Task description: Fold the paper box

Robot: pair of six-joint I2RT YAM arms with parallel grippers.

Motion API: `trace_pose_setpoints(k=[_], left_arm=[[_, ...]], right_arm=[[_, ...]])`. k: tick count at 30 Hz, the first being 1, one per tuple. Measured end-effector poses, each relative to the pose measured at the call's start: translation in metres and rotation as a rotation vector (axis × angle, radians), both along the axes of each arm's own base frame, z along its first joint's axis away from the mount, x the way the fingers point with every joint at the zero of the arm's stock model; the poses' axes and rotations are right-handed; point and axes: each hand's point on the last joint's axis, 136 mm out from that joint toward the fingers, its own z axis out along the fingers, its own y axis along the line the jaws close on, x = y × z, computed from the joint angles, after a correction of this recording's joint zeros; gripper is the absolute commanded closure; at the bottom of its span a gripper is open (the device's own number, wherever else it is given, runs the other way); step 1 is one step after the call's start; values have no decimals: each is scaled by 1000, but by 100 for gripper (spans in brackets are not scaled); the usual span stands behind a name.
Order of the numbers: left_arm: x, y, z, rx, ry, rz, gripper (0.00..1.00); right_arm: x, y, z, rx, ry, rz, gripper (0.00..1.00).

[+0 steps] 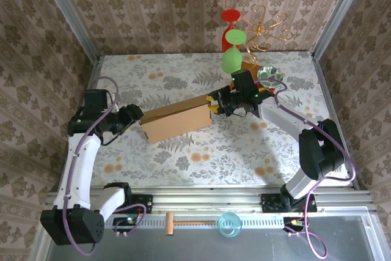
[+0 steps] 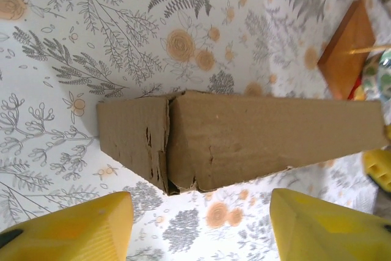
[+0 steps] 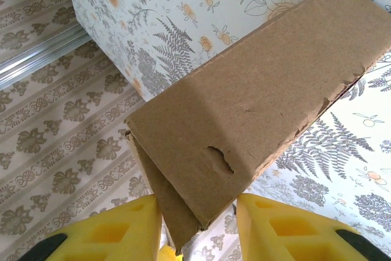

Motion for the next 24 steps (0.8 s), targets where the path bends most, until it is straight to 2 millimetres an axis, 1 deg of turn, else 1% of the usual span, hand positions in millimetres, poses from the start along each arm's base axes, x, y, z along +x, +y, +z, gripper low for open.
trace_pose_setpoints(k=[4, 8, 10, 15, 18, 22, 24], left_arm=[[5, 1, -5, -69, 53, 58, 38], [9, -4, -17, -132, 91, 86, 41], [9, -6, -23, -151, 111, 97, 46], [10, -5, -33, -180, 123, 122, 63], [10, -5, -41, -198, 132, 133, 70], [11, -5, -43, -212, 108, 130, 81], [11, -5, -44, -217, 96, 128, 87]], right_arm=[[0, 0, -1, -1, 2, 1, 66], [0, 1, -1, 1, 4, 4, 67], [-1, 1, -1, 3, 5, 6, 67], [-1, 1, -1, 3, 4, 11, 69], [-1, 2, -1, 3, 0, 18, 70], [-1, 2, -2, -1, -4, 23, 72], [-2, 2, -2, -1, -5, 26, 74]])
